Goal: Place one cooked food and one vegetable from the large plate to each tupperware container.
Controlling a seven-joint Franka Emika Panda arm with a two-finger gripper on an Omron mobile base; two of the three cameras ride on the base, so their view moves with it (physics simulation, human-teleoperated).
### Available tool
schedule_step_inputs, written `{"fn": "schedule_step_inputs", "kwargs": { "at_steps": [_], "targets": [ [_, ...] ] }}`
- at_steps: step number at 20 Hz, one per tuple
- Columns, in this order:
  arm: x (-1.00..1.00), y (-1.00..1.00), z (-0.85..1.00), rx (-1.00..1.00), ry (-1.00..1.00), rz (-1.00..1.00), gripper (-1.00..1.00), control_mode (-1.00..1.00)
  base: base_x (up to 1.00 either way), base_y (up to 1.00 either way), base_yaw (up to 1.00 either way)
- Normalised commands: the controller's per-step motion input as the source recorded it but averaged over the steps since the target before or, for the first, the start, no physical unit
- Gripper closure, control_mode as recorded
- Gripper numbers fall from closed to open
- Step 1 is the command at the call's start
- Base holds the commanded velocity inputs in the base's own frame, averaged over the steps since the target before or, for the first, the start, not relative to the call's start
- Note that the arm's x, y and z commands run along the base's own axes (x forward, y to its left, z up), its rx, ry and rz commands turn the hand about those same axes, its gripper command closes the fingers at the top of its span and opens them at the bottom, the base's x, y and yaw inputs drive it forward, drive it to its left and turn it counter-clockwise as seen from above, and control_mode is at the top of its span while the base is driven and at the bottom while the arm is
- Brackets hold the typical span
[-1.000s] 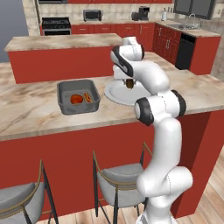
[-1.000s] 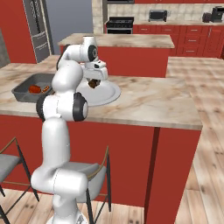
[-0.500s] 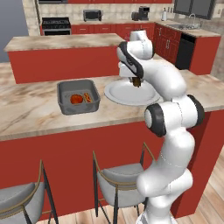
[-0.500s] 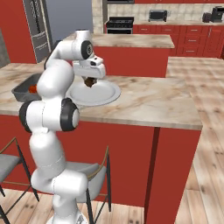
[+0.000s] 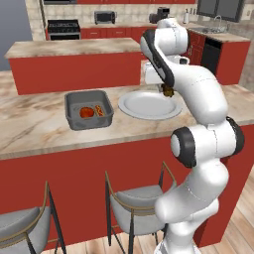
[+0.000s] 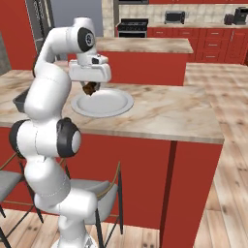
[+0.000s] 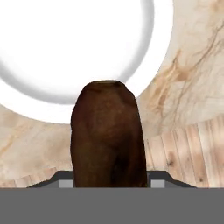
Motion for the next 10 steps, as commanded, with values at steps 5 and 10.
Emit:
{"fn": "schedule_step_inputs", "kwargs": {
  "at_steps": [5, 10],
  "targets": [
    [-1.0, 0.0, -0.21, 0.0, 0.03, 0.07, 1.0, -1.0, 0.0, 0.0, 0.0],
    [-1.0, 0.0, -0.74, 0.0, -0.02, 0.11, 1.0, -1.0, 0.0, 0.0, 0.0]
  ]
}}
